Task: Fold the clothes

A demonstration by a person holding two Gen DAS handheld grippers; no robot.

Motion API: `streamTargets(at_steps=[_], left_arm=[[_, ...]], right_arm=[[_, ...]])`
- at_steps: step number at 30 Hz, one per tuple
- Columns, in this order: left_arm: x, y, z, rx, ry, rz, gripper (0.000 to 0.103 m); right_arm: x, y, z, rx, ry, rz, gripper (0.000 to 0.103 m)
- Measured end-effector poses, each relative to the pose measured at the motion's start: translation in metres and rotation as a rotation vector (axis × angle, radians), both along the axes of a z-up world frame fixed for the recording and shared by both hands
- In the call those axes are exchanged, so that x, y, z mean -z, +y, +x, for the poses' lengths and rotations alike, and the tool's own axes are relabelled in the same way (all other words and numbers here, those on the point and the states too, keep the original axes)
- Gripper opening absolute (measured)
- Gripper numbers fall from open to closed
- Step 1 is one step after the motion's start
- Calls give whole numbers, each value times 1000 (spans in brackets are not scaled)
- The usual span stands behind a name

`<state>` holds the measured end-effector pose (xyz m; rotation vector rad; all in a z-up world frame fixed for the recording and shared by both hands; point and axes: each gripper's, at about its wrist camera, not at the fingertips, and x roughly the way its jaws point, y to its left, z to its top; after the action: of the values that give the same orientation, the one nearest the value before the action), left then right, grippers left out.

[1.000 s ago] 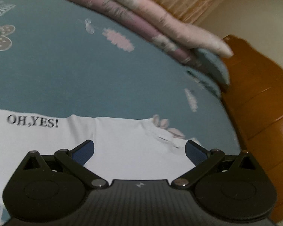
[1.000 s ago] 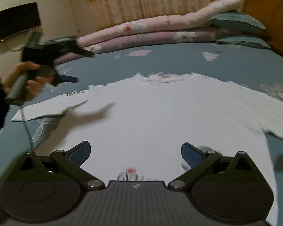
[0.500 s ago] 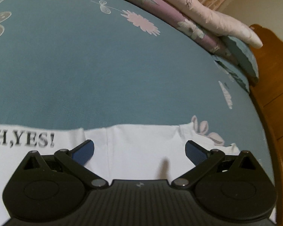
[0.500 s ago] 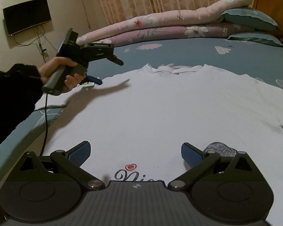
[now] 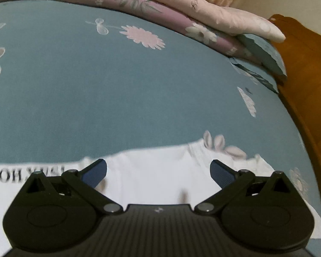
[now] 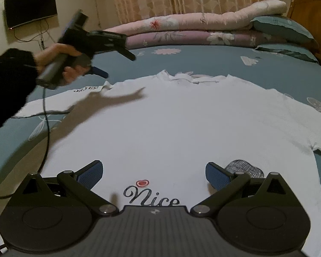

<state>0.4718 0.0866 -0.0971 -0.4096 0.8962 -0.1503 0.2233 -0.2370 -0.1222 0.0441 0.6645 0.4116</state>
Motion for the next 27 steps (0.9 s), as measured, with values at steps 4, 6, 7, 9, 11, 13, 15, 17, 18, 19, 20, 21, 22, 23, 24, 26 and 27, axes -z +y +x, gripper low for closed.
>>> streamTargets(at_steps=[4, 6, 7, 9, 11, 13, 15, 17, 18, 19, 20, 21, 22, 23, 24, 26, 27], left_arm=[[10, 9, 2, -9, 27, -31, 102], [20, 10, 11, -14, 43, -39, 102], [26, 10, 17, -16, 51, -43, 102], [37, 9, 27, -23, 56, -31, 102], [39, 8, 35, -32, 32, -8, 102], [32, 7, 40, -43, 31, 3, 102], [19, 9, 35, -36, 3, 10, 102], [7, 17, 19, -25, -32, 23, 102], [2, 22, 11, -22, -46, 29, 102], [-1, 28, 2, -27, -51, 25, 102], [1, 36, -4, -37, -42, 8, 102], [4, 43, -9, -45, -29, -14, 102], [9, 49, -12, -57, -13, -32, 102], [16, 55, -13, -72, 5, -49, 102], [22, 60, -13, -89, 14, -50, 102], [33, 69, -13, -127, 7, -35, 102], [35, 74, -14, -150, -12, -35, 102]], right_arm=[[5, -1, 4, 11, 25, 2, 103], [7, -1, 7, 15, 33, 2, 103], [8, -1, 8, 16, 36, 2, 103], [11, -2, 9, 19, 45, -1, 103], [13, 0, 9, 17, 43, -14, 103], [13, 2, 9, 14, 35, -33, 103], [14, 3, 8, 10, 31, -44, 103], [13, 3, 6, 7, 31, -45, 103], [13, 3, 6, 7, 33, -40, 103], [13, 2, 7, 7, 35, -35, 103], [12, 2, 7, 6, 36, -29, 103], [12, 1, 8, 6, 38, -24, 103], [13, 1, 8, 6, 38, -25, 103], [13, 2, 9, 6, 37, -26, 103], [13, 2, 9, 6, 37, -27, 103], [13, 2, 9, 6, 35, -30, 103], [13, 3, 9, 5, 35, -32, 103]])
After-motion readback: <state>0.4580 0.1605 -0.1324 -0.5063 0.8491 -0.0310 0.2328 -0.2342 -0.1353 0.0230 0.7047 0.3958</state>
